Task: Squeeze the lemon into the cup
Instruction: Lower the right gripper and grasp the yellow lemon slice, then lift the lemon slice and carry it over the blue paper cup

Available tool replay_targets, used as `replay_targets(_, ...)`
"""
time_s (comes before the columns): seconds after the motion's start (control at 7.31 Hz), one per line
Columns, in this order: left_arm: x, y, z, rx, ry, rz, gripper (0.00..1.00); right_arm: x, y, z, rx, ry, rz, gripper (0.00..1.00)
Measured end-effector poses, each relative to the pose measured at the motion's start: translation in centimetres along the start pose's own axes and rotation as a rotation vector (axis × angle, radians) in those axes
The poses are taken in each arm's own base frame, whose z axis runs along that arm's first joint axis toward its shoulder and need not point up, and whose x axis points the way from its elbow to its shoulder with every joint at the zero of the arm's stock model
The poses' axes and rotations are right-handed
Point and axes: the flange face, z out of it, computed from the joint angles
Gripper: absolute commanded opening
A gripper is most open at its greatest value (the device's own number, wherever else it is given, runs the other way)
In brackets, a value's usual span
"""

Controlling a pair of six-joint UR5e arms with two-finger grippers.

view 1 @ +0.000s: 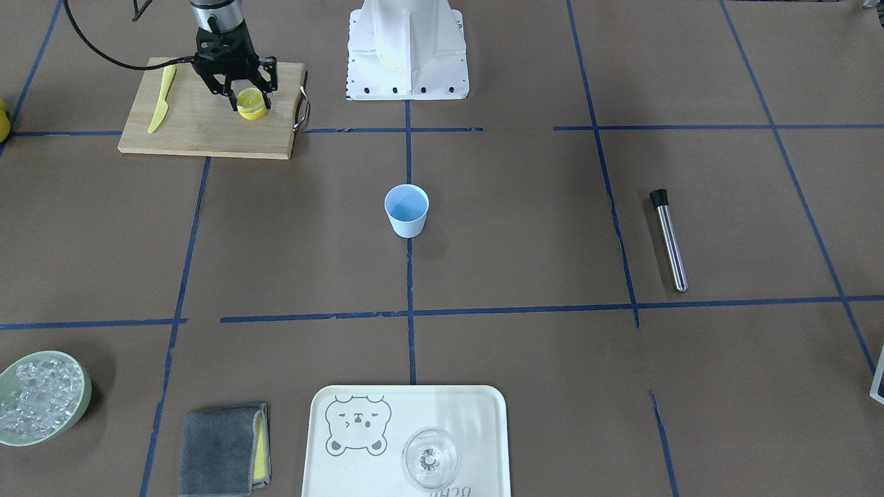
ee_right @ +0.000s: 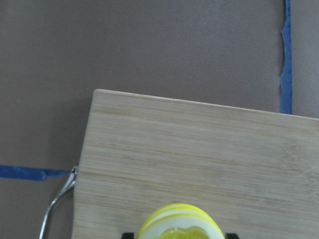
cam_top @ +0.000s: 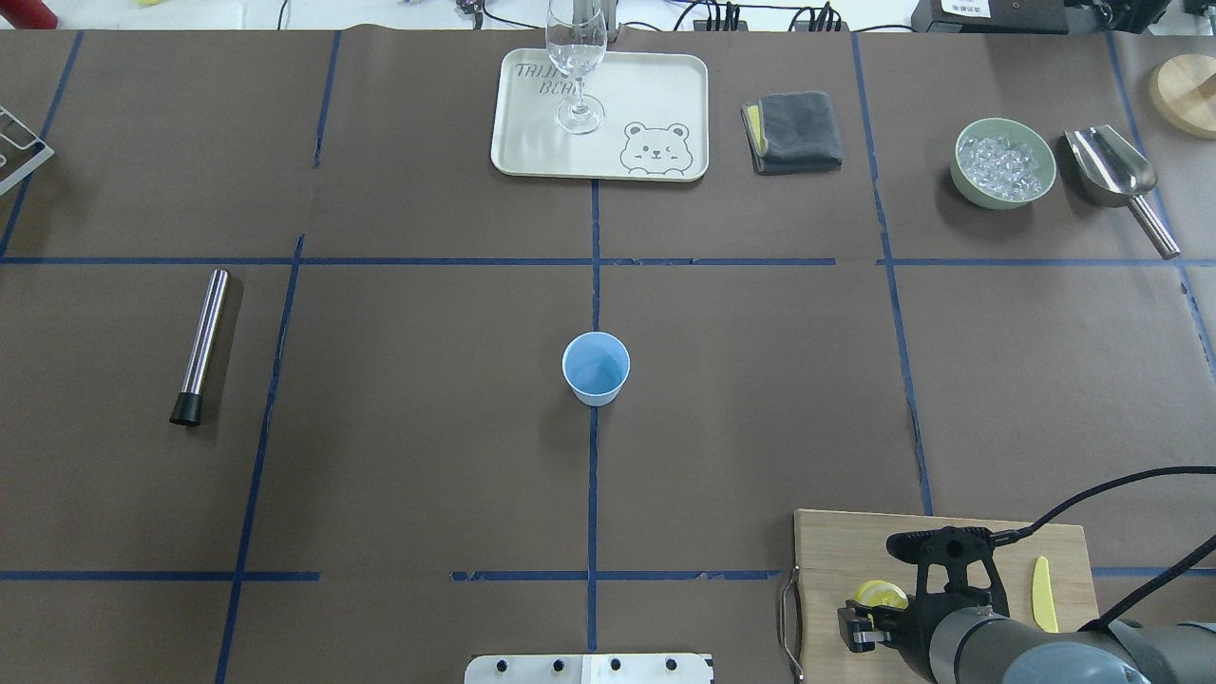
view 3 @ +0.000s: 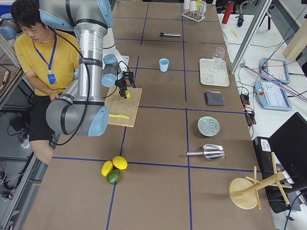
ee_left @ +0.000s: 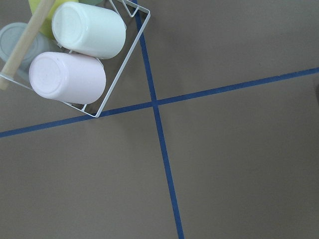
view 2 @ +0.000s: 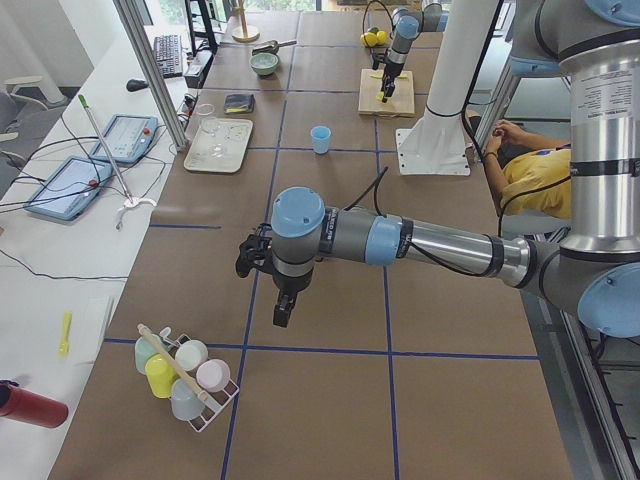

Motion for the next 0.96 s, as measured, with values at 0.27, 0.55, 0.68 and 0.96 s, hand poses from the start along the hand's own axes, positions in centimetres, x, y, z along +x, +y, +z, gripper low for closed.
replay_targets(0.27, 0.0, 0.0, 0.0, 0.0, 0.0, 0.0, 1.0, -1.8, -0.6, -1.7, 0.003, -0.049, 0.015, 0.26)
replay_targets(0.55, 0.0, 0.0, 0.1, -0.001, 0.0, -0.001, 1.0, -5.7, -1.4, -2.8, 0.009, -0.089, 0.03, 0.26)
replay_targets(0.68, 0.0, 0.0, 0.1, -0.002, 0.0, -0.001, 1.0, -8.2, -1.9, -3.5, 0.012, -0.097, 0.035, 0.26)
replay_targets(0.96, 0.0, 0.0, 0.1, -0.002, 0.001, 0.0, 1.0, -13.4, -4.4, -5.4, 0.02, -0.087, 0.061, 0.26)
